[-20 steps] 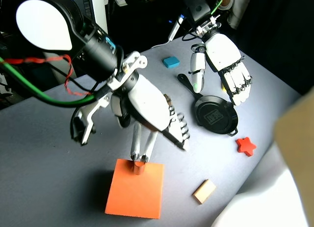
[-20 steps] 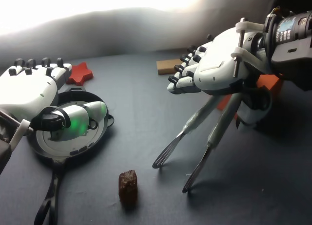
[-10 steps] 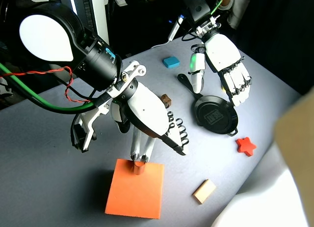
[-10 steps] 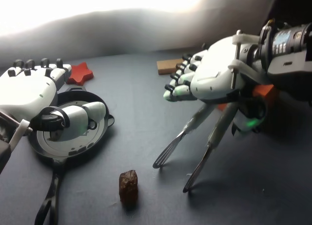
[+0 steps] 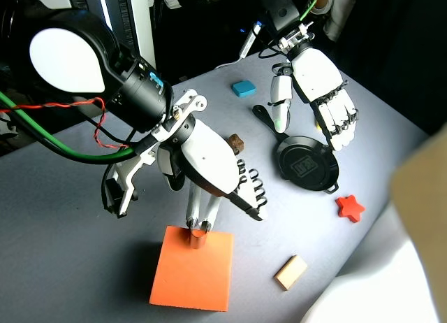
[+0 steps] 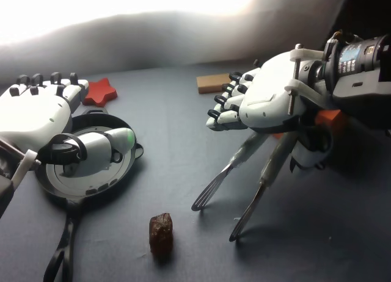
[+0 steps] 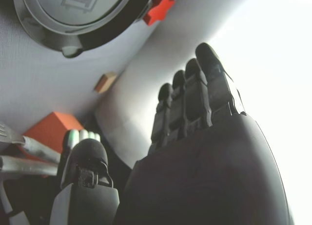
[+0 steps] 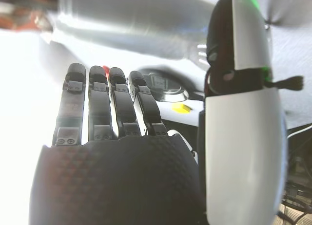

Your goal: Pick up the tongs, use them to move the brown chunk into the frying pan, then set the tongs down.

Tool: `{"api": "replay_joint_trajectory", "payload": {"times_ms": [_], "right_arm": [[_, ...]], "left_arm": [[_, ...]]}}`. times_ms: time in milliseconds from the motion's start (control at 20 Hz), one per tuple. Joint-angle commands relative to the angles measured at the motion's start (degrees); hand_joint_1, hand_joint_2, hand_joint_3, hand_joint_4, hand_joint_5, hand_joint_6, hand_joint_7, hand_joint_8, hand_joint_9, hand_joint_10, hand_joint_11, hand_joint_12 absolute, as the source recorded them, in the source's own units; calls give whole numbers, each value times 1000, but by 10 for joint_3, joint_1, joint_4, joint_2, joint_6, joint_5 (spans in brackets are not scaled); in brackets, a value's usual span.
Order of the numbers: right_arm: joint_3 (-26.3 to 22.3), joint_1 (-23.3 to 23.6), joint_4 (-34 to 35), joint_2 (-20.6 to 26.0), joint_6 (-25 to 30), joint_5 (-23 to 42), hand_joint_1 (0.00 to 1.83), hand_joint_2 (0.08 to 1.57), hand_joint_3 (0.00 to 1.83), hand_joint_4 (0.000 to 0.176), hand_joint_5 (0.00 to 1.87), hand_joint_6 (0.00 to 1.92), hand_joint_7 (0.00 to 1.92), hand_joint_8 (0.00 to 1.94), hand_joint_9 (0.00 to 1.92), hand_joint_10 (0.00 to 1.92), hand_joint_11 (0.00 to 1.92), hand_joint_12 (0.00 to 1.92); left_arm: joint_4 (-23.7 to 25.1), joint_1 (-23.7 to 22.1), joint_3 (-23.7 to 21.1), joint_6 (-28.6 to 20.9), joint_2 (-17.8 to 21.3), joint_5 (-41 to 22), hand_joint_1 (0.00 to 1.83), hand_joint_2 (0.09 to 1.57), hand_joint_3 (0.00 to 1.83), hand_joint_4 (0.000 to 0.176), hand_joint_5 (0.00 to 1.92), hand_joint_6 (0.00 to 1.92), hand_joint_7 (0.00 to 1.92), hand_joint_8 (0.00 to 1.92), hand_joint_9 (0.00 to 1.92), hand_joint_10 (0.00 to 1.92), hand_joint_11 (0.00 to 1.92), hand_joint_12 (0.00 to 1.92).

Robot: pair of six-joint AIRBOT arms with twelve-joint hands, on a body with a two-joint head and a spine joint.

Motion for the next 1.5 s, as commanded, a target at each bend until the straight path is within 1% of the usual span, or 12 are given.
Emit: {"api": "replay_joint_trajectory", "payload": {"times_ms": [0,200,350,450,500,950,1000,1150,1300,1350,1400,1450], "right_arm": [[3,3,-11,0,-1,44,1088,896,0,0,0,0,0,0,0,0,0,0],[15,1,-11,-9,-2,40,1086,898,0,0,0,0,0,0,0,0,0,0],[17,-4,-11,-10,-7,42,1093,892,0,0,0,0,0,0,0,0,0,0],[18,-14,-36,-12,2,46,1101,899,0,0,0,0,0,0,0,0,0,0],[20,-19,-44,-13,5,49,1097,896,0,0,0,0,0,0,0,0,0,0],[33,-34,-44,-23,14,62,1084,897,0,0,0,0,0,0,0,0,0,0],[34,-35,-44,-24,17,62,1086,903,1,0,0,0,0,0,0,0,0,0],[35,-37,-44,-26,18,62,1039,929,13,0,0,0,4,1,6,2,0,0],[36,-41,-44,-27,11,65,1012,961,26,0,61,25,75,26,73,30,30,17],[36,-42,-44,-27,7,65,1044,970,14,0,84,12,102,5,98,25,5,150],[36,-44,-45,-27,3,65,1044,970,14,0,84,12,102,5,98,25,5,150],[37,-47,-53,-28,2,66,1050,996,17,0,158,32,176,17,153,39,0,490]], "left_arm": [[39,-4,1,1,5,-42,0,1194,0,14,101,8,106,5,114,6,0,570],[39,-3,1,1,5,-42,0,1191,0,11,117,8,125,6,132,7,0,616],[39,-3,-1,1,5,-42,0,1185,0,13,101,2,110,2,121,1,0,541],[39,-3,-2,1,5,-42,0,1186,0,12,128,7,141,7,139,6,0,605],[39,-3,-2,1,5,-42,0,1197,2,12,100,2,112,2,114,1,0,521],[40,0,-2,1,5,-41,0,1203,1,8,89,7,98,3,109,3,0,527],[40,0,-2,1,5,-41,0,1201,0,13,93,6,104,4,117,4,0,560],[40,0,-1,1,5,-41,0,1196,0,8,100,4,102,2,110,2,0,539],[40,0,-1,1,5,-41,0,1189,0,6,86,0,103,1,113,2,0,539],[40,0,0,1,5,-41,0,1198,0,2,89,1,105,1,109,0,0,502],[40,0,0,2,5,-41,0,1198,0,2,89,1,105,1,109,0,0,502],[40,0,-1,5,5,-41,0,1189,0,8,80,1,102,0,110,1,0,500]]}}
